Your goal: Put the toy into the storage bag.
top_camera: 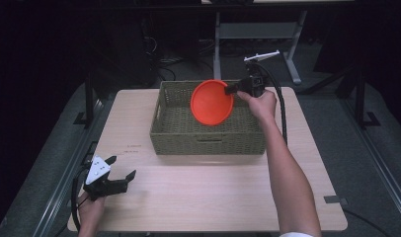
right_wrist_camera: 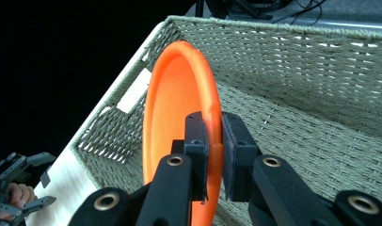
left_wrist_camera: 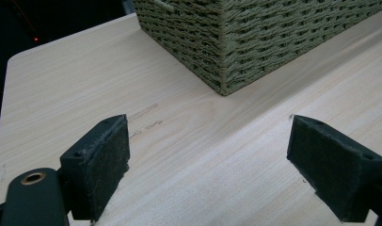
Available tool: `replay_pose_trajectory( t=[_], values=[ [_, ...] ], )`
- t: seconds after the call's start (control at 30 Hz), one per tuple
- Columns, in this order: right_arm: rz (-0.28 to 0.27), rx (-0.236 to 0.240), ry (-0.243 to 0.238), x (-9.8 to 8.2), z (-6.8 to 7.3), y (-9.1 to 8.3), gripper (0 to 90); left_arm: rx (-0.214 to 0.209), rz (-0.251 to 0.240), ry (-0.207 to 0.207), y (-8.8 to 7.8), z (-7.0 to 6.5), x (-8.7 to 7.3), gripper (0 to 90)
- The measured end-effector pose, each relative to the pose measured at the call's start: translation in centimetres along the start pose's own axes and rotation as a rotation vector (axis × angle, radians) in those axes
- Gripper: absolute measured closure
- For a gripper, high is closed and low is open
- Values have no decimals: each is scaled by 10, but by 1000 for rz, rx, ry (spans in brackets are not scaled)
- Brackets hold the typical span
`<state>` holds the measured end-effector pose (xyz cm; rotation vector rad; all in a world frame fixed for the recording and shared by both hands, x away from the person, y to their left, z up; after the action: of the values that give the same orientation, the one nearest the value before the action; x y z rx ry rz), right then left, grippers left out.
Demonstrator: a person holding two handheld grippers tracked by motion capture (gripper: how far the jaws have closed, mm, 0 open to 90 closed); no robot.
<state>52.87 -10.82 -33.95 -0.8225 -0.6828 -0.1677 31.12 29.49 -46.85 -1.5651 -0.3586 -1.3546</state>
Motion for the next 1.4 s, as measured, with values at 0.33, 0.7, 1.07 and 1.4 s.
replay_pose_trajectory(
  t=[0.33,0.7,1.07,1.4],
  values=[
    [9,-21,33,-7,-17,9,816,2,-1,0,0,0,0,130],
    [38,-46,37,-10,-22,15,815,5,1,3,0,0,0,130],
    [76,-67,53,-19,-30,24,815,5,3,5,0,0,0,130],
    [156,-118,46,-33,-41,36,811,5,4,1,0,0,0,130]
  ],
)
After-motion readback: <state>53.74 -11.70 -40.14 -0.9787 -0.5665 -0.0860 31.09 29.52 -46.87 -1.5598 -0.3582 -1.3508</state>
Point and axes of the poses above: each handheld gripper's, and its own axes: y roughly forward along the jaws, x roughly out of its top, z roughly to its left, the point moved 6 cm from there along y, roughly forward along the jaws, and after that the axes turned 2 degrees about -x, right-handed, at the moved point
